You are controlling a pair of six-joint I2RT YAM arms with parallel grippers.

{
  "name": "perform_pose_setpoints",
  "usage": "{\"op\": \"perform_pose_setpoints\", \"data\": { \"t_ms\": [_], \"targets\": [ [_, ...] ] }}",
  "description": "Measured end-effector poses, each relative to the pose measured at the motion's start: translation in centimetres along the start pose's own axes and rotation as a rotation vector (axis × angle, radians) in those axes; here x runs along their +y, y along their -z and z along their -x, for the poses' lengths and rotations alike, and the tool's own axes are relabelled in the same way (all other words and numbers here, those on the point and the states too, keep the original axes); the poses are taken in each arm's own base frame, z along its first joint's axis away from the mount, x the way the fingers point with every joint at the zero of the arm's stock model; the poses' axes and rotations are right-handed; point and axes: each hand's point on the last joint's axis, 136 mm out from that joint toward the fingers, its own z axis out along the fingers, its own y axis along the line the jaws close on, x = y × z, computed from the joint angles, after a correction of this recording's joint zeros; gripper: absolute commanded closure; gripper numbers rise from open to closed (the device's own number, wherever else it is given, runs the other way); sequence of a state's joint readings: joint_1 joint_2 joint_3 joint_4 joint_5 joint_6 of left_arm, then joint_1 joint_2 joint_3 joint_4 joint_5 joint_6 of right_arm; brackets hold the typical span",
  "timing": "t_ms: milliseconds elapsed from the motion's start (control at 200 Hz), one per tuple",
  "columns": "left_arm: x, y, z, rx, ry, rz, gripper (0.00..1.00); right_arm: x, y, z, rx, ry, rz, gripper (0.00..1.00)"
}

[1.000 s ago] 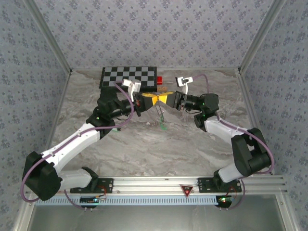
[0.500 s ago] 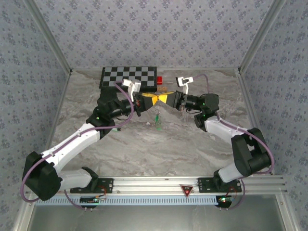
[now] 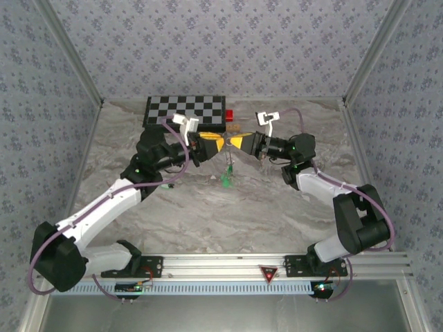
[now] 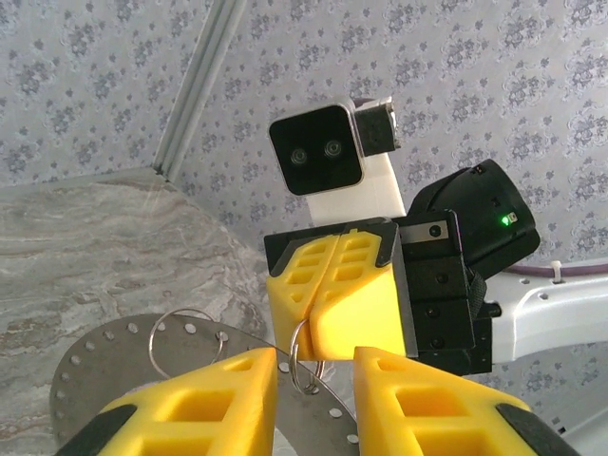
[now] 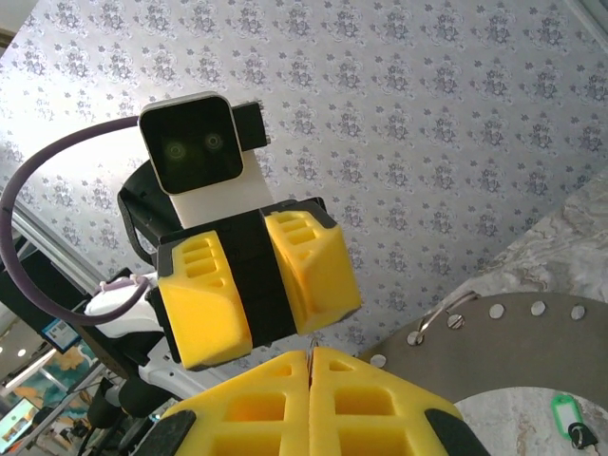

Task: Put the keys on the keyring

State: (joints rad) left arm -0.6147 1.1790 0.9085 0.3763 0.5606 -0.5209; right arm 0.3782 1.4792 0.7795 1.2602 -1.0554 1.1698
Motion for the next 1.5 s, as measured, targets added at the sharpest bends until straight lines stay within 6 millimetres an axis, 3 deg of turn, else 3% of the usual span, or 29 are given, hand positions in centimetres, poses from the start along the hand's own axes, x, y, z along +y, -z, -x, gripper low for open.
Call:
{"op": "perform_pose_setpoints", "data": {
  "t_ms": [245, 530, 1499],
  "targets": [
    [0.3, 0.0, -0.3, 0.010, -0.003, 0.011, 0.72, 0.0, 0.0, 0.0, 0.000, 0.000, 0.000, 1.00],
    [0.8, -1.2, -2.8, 0.095, 0.000, 0.036, 0.76, 0.1, -0.1, -0.1, 0.003, 0.000, 0.003, 1.00],
    [1.2, -1.6, -2.1, 0.100, -0.003, 0.069, 0.88, -0.3, -0.4, -0.9, 0.023, 0.007, -0.015, 1.00]
  ]
}}
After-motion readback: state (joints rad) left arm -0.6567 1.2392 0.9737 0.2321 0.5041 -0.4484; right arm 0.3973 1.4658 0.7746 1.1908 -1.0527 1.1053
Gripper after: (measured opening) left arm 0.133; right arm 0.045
